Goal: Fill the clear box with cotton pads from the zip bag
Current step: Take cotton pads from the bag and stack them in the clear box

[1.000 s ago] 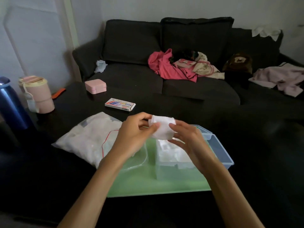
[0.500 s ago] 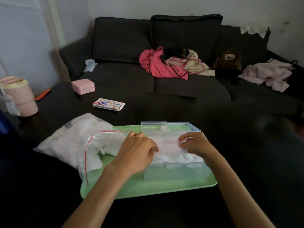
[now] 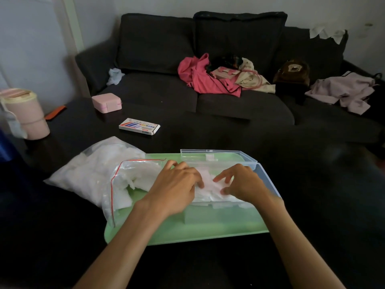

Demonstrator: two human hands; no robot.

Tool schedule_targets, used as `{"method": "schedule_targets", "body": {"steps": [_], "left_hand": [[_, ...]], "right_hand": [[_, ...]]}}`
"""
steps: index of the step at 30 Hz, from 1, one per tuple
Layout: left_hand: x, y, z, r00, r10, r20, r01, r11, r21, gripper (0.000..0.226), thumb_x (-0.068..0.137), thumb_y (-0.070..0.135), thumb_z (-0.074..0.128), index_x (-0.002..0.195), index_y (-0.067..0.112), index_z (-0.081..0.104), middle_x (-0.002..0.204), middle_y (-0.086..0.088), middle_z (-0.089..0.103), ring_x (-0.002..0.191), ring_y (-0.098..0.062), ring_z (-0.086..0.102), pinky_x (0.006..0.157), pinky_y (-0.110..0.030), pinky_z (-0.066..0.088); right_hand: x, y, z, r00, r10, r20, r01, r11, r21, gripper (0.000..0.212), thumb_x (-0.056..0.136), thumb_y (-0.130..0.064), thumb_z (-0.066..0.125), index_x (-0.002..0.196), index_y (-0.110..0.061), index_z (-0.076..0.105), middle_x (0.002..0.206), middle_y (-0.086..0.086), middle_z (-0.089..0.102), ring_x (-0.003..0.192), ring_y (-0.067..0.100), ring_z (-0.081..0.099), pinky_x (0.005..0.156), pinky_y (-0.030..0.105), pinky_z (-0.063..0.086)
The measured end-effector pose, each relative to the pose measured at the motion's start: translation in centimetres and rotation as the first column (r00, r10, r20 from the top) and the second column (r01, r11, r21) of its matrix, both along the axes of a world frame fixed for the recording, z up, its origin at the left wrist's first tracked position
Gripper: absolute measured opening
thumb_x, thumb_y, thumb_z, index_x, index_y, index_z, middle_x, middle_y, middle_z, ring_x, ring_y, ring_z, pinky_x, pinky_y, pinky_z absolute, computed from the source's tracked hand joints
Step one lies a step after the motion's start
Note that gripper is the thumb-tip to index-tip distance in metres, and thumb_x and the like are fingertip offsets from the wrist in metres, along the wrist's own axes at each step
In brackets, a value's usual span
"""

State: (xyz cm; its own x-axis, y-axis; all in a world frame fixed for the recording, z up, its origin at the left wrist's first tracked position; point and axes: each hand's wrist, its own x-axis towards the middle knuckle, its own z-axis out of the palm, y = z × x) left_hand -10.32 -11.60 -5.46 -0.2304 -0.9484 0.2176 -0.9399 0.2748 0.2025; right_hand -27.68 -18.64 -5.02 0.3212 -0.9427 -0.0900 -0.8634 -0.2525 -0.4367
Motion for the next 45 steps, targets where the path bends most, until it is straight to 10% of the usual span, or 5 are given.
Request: {"method": "schedule_targets", "body": {"steps": [17, 23, 32, 38, 45], "left_hand": [[5.2, 4.1, 2.4, 0.833, 0.311, -0.457, -0.501, 0.774, -0.388, 0.030, 0.078, 0.025, 0.070, 0.105, 0.033, 0.059, 0.096, 0.019, 0.056, 0.090, -0.010, 0.052, 0.071, -0.027, 0.039], [12.5, 9.1, -0.3, 0.586, 0.767, -0.261, -0.720, 0.641, 0.267, 0.047, 0.069, 0.071, 0.057, 0.094, 0.034, 0.047, 0.091, 0.015, 0.056, 0.099, -0.020, 0.060, 0.073, -0.029, 0.037], [14.6, 10.1, -2.5, 0.478, 0.790, -0.384, -0.705, 0.605, 0.369, 0.052, 0.082, 0.056, 0.057, 0.115, 0.016, 0.054, 0.124, -0.010, 0.054, 0.111, -0.030, 0.055, 0.088, -0.034, 0.041], [14.2, 9.0, -1.6, 0.794, 0.403, -0.455, -0.498, 0.861, -0.107, 0.059, 0.075, 0.009, 0.068, 0.130, 0.020, 0.048, 0.141, 0.005, 0.037, 0.134, -0.019, 0.034, 0.107, -0.023, 0.024], [13.3, 5.8, -1.1, 0.732, 0.525, -0.434, -0.560, 0.827, 0.056, 0.047, 0.088, 0.050, 0.054, 0.129, 0.027, 0.053, 0.134, 0.007, 0.050, 0.123, -0.016, 0.047, 0.100, -0.038, 0.041]], "right_hand": [[3.9, 3.4, 4.5, 0.976, 0.032, 0.216, 0.033, 0.956, -0.290, 0.032, 0.078, -0.014, 0.073, 0.076, -0.042, 0.059, 0.075, -0.016, 0.053, 0.089, 0.018, 0.054, 0.074, 0.033, 0.048], [10.2, 6.9, 3.0, 0.953, 0.189, 0.239, -0.096, 0.931, -0.353, 0.019, 0.079, -0.020, 0.070, 0.090, -0.035, 0.071, 0.083, -0.011, 0.062, 0.097, 0.014, 0.052, 0.083, 0.027, 0.039], [13.1, 8.9, 0.2, 0.972, 0.201, 0.119, -0.134, 0.898, -0.420, 0.015, 0.084, -0.028, 0.066, 0.097, -0.034, 0.071, 0.088, -0.011, 0.066, 0.099, 0.014, 0.047, 0.082, 0.027, 0.028], [12.7, 7.6, 0.0, 0.980, 0.099, 0.173, -0.010, 0.890, -0.455, 0.021, 0.083, -0.019, 0.067, 0.101, -0.030, 0.073, 0.119, -0.006, 0.053, 0.116, 0.014, 0.042, 0.085, 0.023, 0.036], [13.1, 6.8, -0.1, 0.965, 0.114, 0.237, -0.017, 0.926, -0.378, 0.044, 0.080, 0.006, 0.051, 0.109, -0.021, 0.070, 0.112, 0.000, 0.068, 0.097, 0.025, 0.062, 0.076, 0.033, 0.048]]}}
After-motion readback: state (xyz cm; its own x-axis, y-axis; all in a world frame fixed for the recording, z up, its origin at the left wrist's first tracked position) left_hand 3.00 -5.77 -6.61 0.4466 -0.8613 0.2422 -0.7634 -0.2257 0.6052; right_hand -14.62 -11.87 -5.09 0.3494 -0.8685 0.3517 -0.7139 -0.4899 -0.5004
